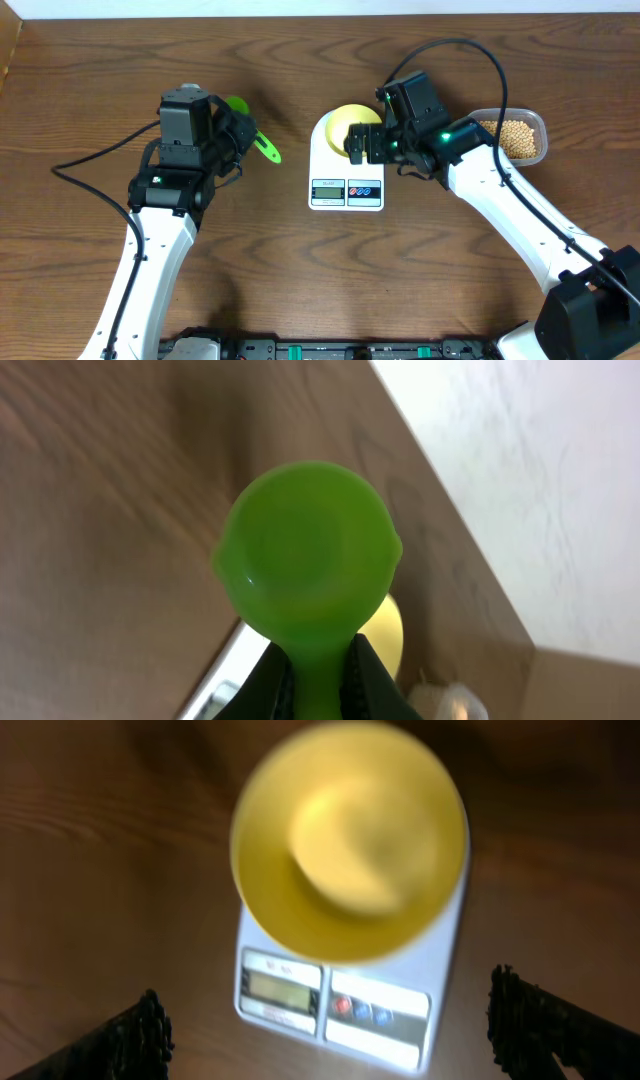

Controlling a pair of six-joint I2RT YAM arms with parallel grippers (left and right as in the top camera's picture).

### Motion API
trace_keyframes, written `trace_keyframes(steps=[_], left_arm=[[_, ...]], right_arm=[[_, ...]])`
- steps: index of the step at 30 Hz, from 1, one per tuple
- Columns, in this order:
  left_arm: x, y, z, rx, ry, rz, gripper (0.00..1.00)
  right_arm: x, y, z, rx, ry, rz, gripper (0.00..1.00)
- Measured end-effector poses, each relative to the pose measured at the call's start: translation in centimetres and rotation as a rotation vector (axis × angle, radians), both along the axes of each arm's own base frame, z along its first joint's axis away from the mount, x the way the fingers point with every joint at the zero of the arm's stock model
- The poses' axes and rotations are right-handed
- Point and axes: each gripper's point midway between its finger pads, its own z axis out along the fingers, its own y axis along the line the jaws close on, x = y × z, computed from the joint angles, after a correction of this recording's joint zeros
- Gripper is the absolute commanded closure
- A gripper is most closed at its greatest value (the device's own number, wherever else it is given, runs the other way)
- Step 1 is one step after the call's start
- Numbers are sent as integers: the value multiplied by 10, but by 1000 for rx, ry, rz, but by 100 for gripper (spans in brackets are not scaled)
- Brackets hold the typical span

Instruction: Scoop item into bowl and weigh 50g on scale

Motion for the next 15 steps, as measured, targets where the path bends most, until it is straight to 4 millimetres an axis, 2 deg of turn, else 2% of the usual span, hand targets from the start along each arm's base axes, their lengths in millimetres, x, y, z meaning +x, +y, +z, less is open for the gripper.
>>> trace_keyframes(steps=[5,15], left_arm=[[9,21,4,79,-39,98,93],[10,66,8,308,-64,249,93]], right_arm=[[16,4,11,-9,-105,31,1],[30,-17,11,-124,-172,-35,1]])
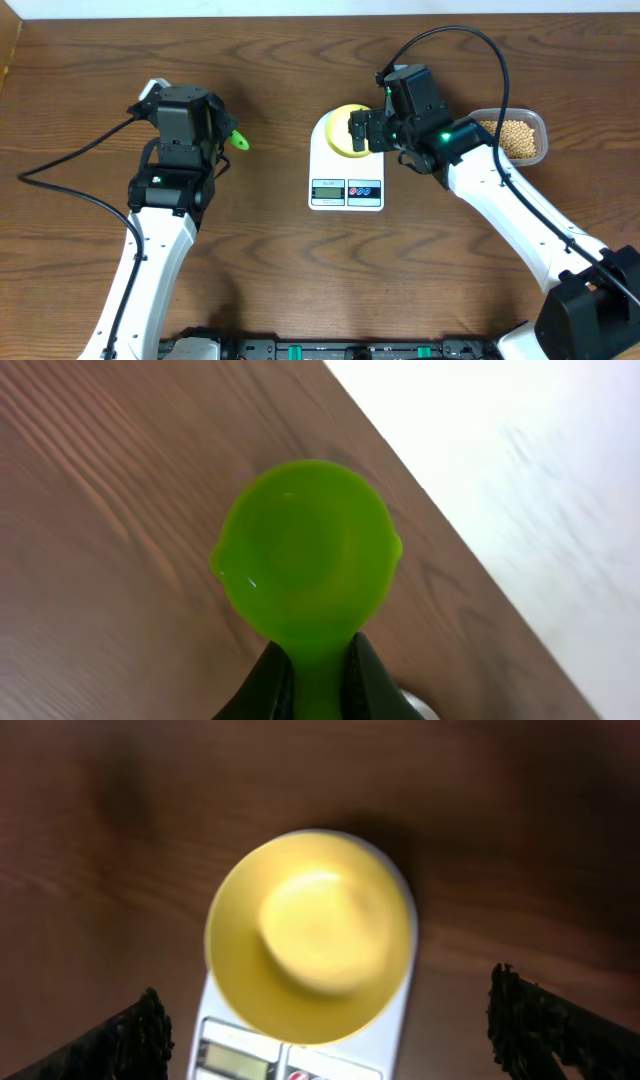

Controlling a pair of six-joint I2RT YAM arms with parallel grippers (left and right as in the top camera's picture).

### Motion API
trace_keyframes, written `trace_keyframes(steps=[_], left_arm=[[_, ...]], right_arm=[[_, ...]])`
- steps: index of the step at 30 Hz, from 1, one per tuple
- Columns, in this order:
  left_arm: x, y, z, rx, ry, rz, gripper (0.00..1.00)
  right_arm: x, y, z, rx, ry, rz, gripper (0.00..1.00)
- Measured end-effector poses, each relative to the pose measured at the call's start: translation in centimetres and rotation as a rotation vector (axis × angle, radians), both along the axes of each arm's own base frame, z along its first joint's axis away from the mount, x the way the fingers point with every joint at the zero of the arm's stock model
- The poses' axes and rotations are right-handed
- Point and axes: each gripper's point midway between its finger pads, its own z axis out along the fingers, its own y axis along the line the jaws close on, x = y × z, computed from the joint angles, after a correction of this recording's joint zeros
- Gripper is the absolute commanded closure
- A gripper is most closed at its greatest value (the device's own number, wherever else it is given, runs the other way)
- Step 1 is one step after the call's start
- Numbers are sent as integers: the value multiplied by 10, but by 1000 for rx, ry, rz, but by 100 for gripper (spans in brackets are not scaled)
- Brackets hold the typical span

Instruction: Scoop item into bowl and weigh 50g on scale

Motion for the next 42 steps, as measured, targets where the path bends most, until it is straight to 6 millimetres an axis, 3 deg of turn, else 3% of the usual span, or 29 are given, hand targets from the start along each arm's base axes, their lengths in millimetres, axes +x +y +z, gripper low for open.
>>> trace_keyframes(steps=[7,24,30,34,42], left_arm=[[-1,11,2,121,15,-12,93],[-2,14,2,188,30,-41,92],[-8,31,-7,149,74,-20,93],[-13,45,-14,121,105,2,93],[-14,44,-16,102,112,-9,93]], right_arm=[[15,-6,10,-36,-85,-27,1],[31,21,40,81,-209,52,1],[26,33,39,124,-188,85,1],[20,46,27,129,-156,115,1],[17,55,15,129,-129,134,1]])
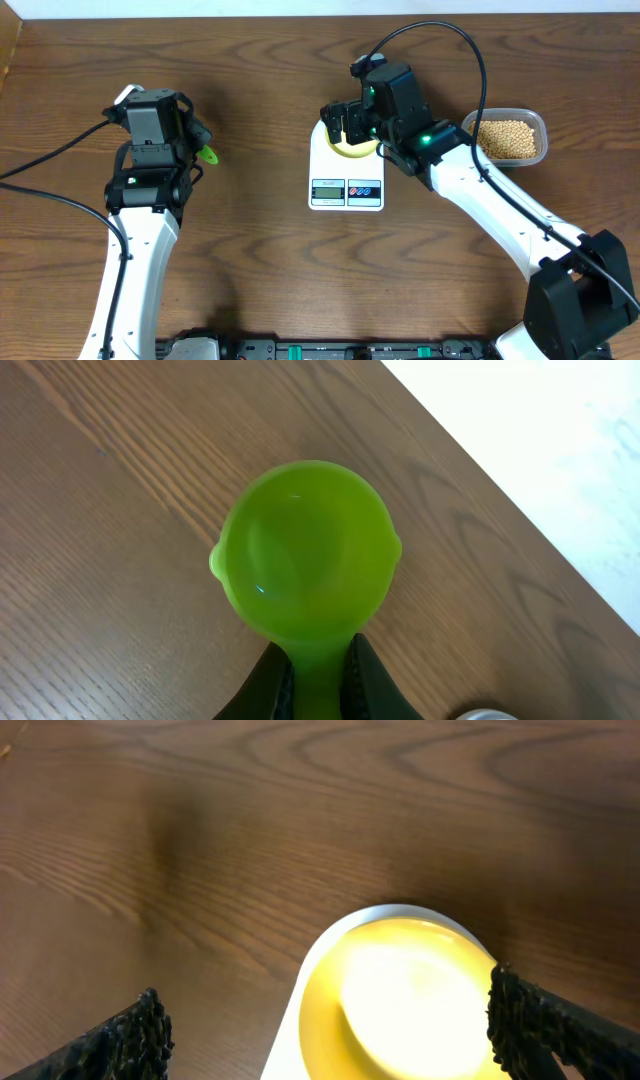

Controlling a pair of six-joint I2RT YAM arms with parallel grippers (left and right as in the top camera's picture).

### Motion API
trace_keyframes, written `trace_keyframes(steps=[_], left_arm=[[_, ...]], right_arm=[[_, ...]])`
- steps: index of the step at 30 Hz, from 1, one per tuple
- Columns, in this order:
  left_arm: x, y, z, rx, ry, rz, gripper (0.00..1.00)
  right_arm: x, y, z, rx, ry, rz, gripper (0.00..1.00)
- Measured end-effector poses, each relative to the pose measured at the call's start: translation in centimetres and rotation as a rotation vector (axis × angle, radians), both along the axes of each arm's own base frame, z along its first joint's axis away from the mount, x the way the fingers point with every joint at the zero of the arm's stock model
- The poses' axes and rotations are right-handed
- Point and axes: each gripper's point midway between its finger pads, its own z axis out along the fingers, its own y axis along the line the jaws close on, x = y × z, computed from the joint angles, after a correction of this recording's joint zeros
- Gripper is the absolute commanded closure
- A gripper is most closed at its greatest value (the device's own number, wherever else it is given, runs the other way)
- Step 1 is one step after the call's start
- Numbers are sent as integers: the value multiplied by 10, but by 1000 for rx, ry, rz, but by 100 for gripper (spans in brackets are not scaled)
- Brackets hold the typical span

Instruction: Scoop item into bowl and weigh 50g on scale

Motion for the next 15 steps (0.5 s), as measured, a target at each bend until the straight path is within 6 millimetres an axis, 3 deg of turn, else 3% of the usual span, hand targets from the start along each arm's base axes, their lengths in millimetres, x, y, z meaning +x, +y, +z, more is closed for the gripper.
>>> trace_keyframes(steps=[7,15], left_arm=[[0,-1,0,-2,0,-3,92],[0,-3,-1,-10,2,-11,93]], right_arm=[[-6,6,0,25,21,40,1],[-39,11,-18,24,181,148,1]])
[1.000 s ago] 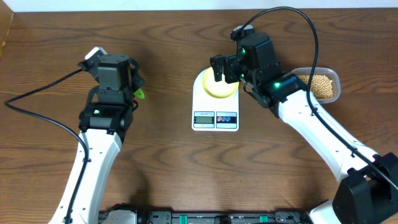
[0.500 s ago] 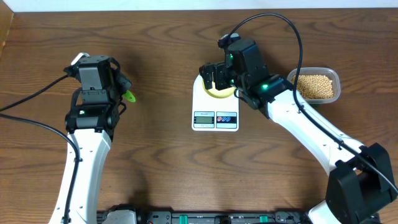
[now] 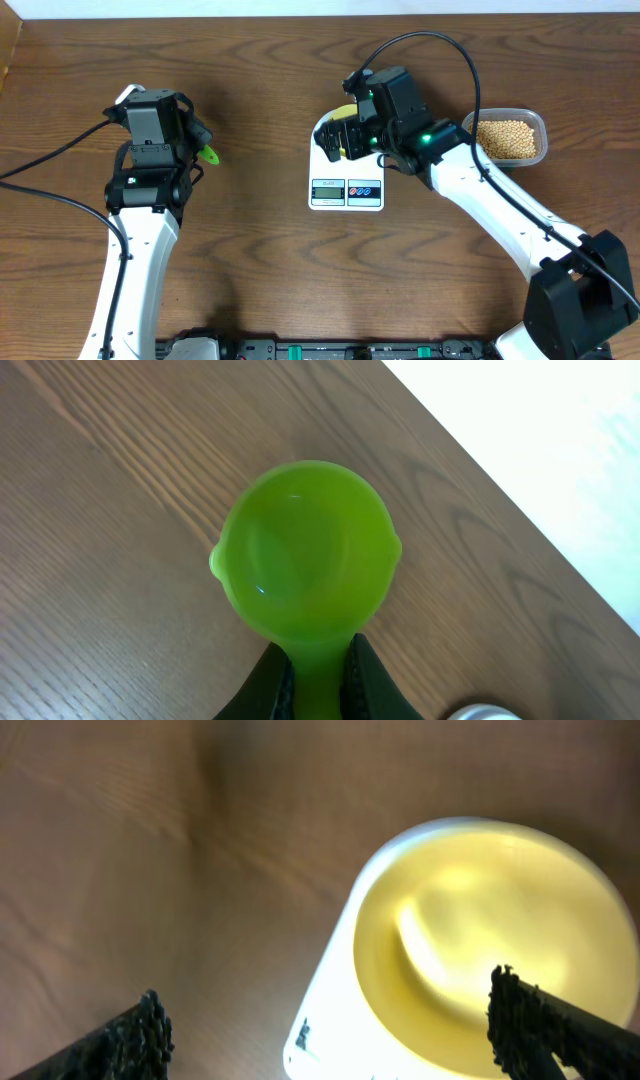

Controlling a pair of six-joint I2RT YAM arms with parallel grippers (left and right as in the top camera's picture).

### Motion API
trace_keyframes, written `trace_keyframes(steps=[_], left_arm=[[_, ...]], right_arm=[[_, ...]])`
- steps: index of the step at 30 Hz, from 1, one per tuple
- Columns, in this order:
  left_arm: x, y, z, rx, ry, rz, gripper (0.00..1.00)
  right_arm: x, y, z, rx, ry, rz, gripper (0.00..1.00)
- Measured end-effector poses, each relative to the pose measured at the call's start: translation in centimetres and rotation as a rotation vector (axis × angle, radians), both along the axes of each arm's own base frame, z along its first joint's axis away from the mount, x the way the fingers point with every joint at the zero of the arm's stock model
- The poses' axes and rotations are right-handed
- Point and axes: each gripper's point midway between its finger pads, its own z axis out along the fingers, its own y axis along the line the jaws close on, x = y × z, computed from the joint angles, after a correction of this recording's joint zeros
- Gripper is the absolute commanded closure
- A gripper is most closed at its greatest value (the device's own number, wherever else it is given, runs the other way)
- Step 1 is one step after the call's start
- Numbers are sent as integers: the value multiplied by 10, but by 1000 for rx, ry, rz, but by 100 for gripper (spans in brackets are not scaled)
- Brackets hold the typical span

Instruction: Scoop item into bowl and weigh 50g on scale

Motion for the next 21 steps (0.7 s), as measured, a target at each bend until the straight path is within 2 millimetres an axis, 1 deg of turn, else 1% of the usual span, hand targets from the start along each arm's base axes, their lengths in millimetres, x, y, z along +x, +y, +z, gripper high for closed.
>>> trace_keyframes(steps=[3,8,13,21], left_arm=[[0,-6,-1,-22,3,-24,92],[4,-22,0,-86,-11,-96,92],[10,-29,7,-111,-50,-129,93],[11,-32,8,-125,-55,-140,92]], right_arm=[[-6,-8,4,-21,56,1,1],[-5,-23,30,-34,96,-20,1],[-8,-27,35,-35,104,-18,1],[22,-21,57,-14,-68,-28,1]])
